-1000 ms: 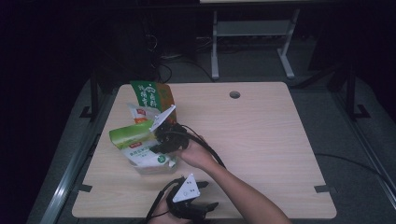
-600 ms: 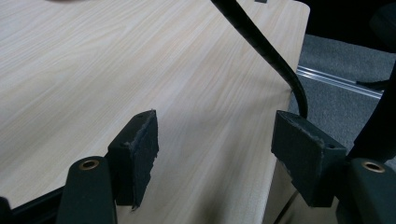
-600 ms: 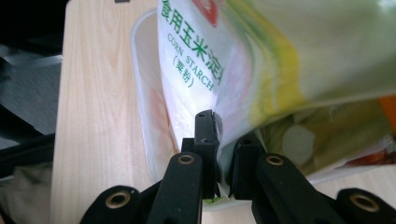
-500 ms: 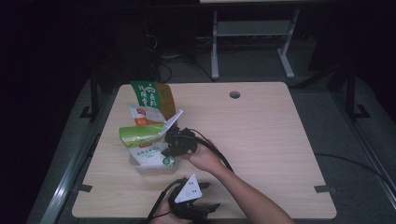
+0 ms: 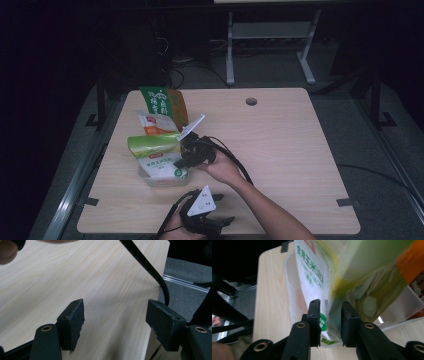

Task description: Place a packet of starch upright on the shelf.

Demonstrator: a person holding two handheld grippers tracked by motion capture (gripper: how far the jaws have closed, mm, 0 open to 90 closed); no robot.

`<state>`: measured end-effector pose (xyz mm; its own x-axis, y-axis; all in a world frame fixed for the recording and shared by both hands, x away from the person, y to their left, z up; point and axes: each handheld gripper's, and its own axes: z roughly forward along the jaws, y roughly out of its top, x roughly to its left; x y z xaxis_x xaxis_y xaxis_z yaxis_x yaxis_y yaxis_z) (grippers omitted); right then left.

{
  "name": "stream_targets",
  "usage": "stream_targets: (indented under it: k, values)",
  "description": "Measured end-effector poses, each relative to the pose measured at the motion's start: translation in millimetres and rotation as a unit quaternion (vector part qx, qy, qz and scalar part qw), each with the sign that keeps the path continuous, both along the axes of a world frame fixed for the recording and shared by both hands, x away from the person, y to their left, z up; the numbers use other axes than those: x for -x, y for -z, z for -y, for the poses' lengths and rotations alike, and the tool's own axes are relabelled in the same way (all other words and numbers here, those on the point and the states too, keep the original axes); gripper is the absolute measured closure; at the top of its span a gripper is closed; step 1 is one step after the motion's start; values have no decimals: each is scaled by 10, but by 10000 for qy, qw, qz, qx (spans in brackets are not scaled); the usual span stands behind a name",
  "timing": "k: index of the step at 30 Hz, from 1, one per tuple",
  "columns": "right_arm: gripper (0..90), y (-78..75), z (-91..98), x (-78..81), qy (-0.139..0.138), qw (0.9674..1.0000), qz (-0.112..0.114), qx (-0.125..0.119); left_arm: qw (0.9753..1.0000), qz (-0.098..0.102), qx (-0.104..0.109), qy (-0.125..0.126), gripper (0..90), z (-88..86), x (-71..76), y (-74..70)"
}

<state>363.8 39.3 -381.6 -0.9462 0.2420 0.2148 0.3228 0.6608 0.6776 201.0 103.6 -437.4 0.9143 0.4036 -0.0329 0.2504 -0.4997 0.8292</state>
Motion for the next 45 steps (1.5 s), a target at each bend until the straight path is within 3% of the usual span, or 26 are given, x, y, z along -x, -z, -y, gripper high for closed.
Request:
stream_targets:
  k: [5, 9, 16, 20, 25, 29, 32, 45]
  values:
    - [624, -106, 100, 12, 15, 9997, 12, -249, 9999, -42, 21, -88, 297, -12, -27, 0]
    - [554, -176, 220, 10, 86, 9997, 18, -236, 9999, -30, -7, -136, 292, -25, -56, 2]
    - [507, -238, 388, -7, 235, 9992, 30, -325, 9998, -59, 21, -201, 286, -39, -79, -7]
    - [472, -292, 567, -16, 440, 9984, 17, -343, 9998, -20, 16, -213, 283, -46, -96, -18]
    - [447, -293, 748, -56, 630, 9974, 78, -334, 9997, -8, 6, -232, 282, -47, -113, -14]
    - [432, -286, 858, -67, 808, 9960, -80, -376, 9997, -33, 35, -251, 282, -61, -123, -28]
    - [426, -284, 936, -83, 863, 9955, -31, -387, 9996, -2, 66, -271, 281, -75, -128, -47]
    - [386, -229, 1196, -116, 1054, 9936, -190, -370, 9994, 49, 36, -340, 279, -109, -152, -61]
